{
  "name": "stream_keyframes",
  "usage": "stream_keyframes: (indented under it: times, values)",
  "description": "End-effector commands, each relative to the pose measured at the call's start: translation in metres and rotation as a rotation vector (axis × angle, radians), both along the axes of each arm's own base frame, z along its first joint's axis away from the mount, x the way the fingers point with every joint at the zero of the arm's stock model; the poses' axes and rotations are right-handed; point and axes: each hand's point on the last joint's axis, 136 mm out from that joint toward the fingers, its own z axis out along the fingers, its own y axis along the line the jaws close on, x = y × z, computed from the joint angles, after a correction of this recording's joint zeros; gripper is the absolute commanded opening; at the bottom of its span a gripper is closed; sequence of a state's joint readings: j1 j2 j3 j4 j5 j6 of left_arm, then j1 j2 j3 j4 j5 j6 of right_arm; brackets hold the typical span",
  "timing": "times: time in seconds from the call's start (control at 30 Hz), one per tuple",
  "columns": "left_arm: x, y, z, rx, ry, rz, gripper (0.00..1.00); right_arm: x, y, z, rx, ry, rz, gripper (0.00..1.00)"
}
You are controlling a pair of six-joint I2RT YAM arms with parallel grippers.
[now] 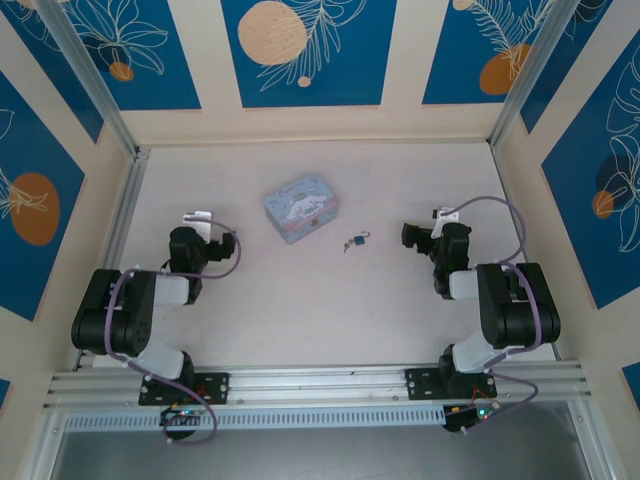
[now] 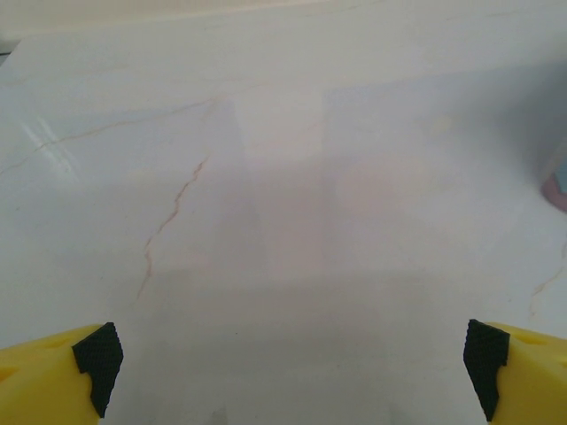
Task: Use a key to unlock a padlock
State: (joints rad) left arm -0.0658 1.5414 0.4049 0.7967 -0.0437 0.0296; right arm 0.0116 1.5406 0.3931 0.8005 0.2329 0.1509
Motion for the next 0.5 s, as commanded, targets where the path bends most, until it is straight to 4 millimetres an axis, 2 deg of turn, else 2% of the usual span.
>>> stream_keyframes:
  times: [0.0, 0.47]
  values:
    - [0.0049, -0.0028, 0.0058, -0.013, -0.019, -0.036, 1.0, 0.0043, 0.0099, 0.0196, -0.06, -0.084, 0.019, 0.99]
    - [0.0033, -0.0027, 0.0071, -0.012, -0.028, -0.037, 1.0, 0.0053, 0.0095, 0.018, -0.006, -0.065, 0.061, 0.99]
